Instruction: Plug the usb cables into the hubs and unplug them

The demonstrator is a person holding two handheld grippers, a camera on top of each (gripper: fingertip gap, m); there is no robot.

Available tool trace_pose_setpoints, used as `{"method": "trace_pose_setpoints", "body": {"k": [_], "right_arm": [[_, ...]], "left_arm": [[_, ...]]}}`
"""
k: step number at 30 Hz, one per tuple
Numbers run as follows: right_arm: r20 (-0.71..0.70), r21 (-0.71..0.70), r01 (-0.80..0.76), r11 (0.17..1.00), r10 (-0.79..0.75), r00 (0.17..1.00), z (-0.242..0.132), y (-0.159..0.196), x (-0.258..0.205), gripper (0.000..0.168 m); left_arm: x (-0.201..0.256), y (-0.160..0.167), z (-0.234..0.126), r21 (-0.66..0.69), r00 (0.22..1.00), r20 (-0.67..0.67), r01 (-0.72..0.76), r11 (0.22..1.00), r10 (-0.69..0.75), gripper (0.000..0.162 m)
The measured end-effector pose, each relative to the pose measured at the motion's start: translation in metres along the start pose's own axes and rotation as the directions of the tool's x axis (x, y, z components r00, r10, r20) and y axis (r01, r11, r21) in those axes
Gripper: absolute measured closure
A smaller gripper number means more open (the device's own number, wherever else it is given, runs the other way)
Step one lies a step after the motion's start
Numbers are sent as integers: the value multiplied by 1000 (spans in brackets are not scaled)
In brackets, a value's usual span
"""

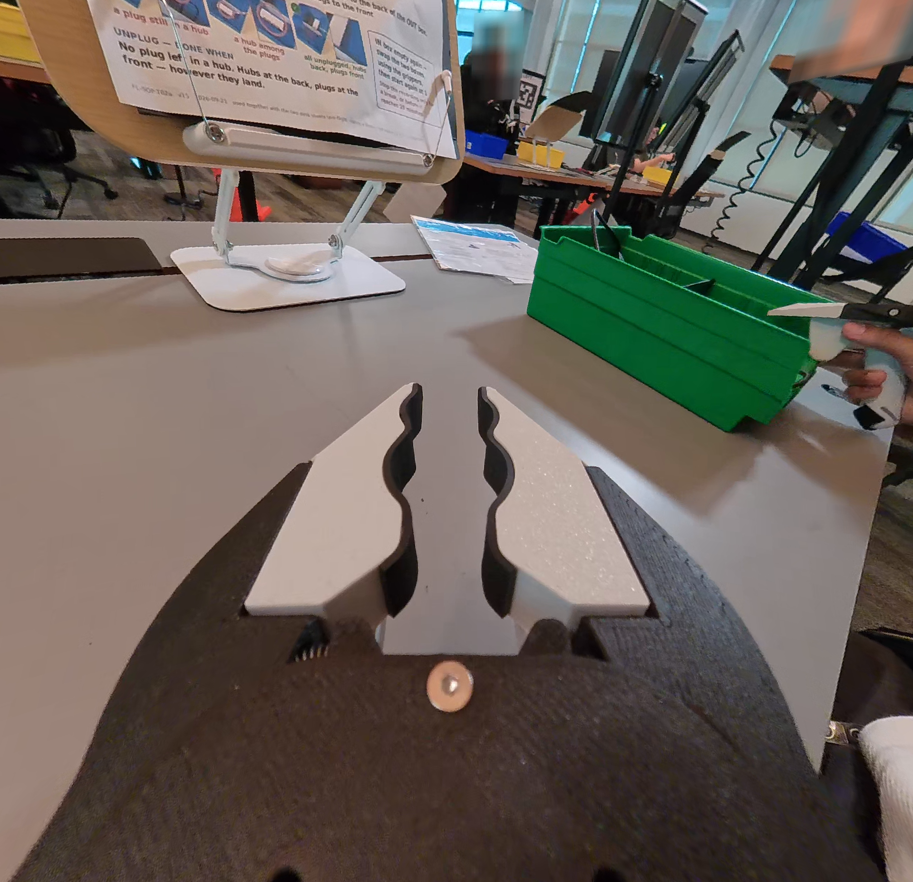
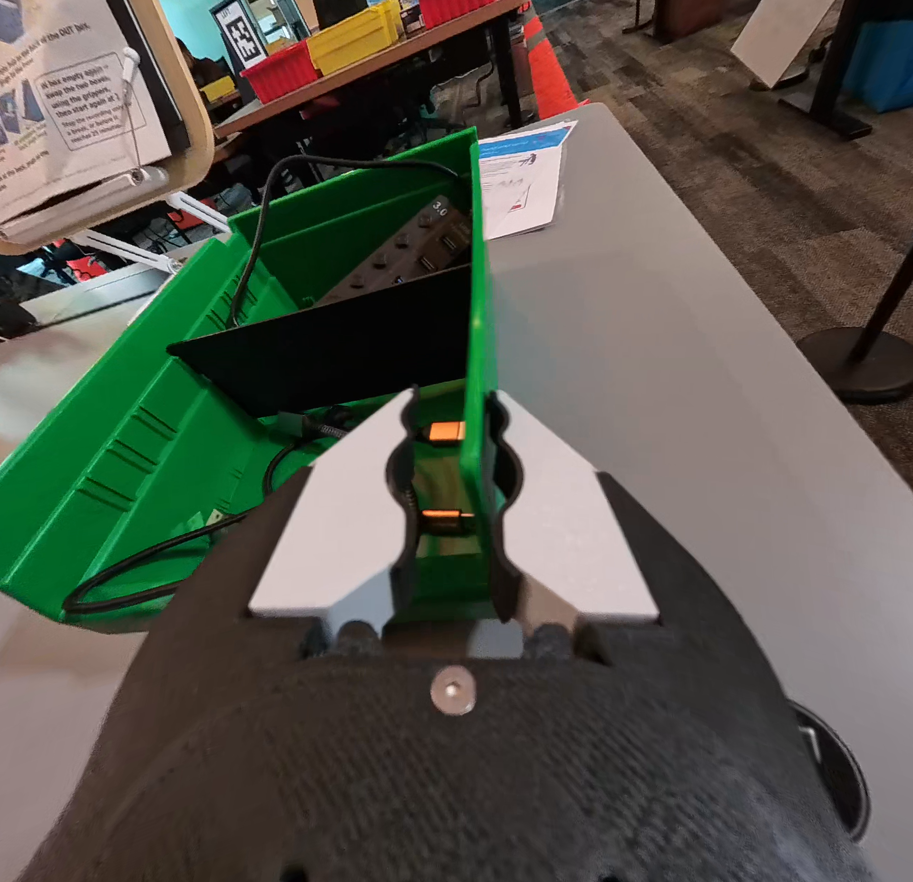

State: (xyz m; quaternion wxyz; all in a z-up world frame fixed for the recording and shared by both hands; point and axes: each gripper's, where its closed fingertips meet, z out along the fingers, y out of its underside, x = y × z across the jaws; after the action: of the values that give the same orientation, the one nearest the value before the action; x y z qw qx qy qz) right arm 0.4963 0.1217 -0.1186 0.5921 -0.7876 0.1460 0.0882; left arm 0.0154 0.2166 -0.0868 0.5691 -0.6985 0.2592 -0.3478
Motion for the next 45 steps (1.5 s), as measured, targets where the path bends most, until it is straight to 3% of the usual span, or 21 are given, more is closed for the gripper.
{"method": "trace_pose_setpoints", "body": {"k": [1, 3, 11, 26, 33, 35, 39, 42, 45], "right_arm": [[0, -2, -32, 999, 32, 999, -1, 0, 2, 148], [3, 3, -88, 996, 88, 996, -1, 0, 5, 158], [-9, 3, -87, 996, 87, 996, -1, -1, 6, 160], [137, 43, -294, 955, 286, 949, -8, -13, -27, 161], [258, 41, -283, 958, 264, 930, 9, -20, -75, 161], [293, 34, -270, 962, 249, 923, 16, -21, -92, 161], [358, -23, -270, 962, 260, 897, 33, -13, -125, 161], [402, -70, -236, 969, 244, 882, 46, -6, -150, 160], [442, -94, -181, 979, 204, 874, 55, 0, -173, 160]], "left_arm": [[0, 0, 0, -1, 1000, 0, 0, 1000, 0, 141], [0, 0, 1, -2, 1000, -2, 4, 1000, -4, 141], [0, 4, 4, -17, 1000, -12, 18, 1000, -18, 141], [-5, 4, -2, -17, 1000, 21, 2, 1000, -1, 141], [-32, -8, -29, 12, 971, 226, -86, 996, 81, 138], [-41, -7, -37, -5, 959, 278, -65, 998, 64, 127], [-75, -20, -73, 60, 885, 465, -56, 997, 21, 105], [-98, -43, -123, 122, 745, 665, -180, 976, 54, 106], [-124, -50, -170, 127, 582, 813, -208, 970, 19, 100]]}}
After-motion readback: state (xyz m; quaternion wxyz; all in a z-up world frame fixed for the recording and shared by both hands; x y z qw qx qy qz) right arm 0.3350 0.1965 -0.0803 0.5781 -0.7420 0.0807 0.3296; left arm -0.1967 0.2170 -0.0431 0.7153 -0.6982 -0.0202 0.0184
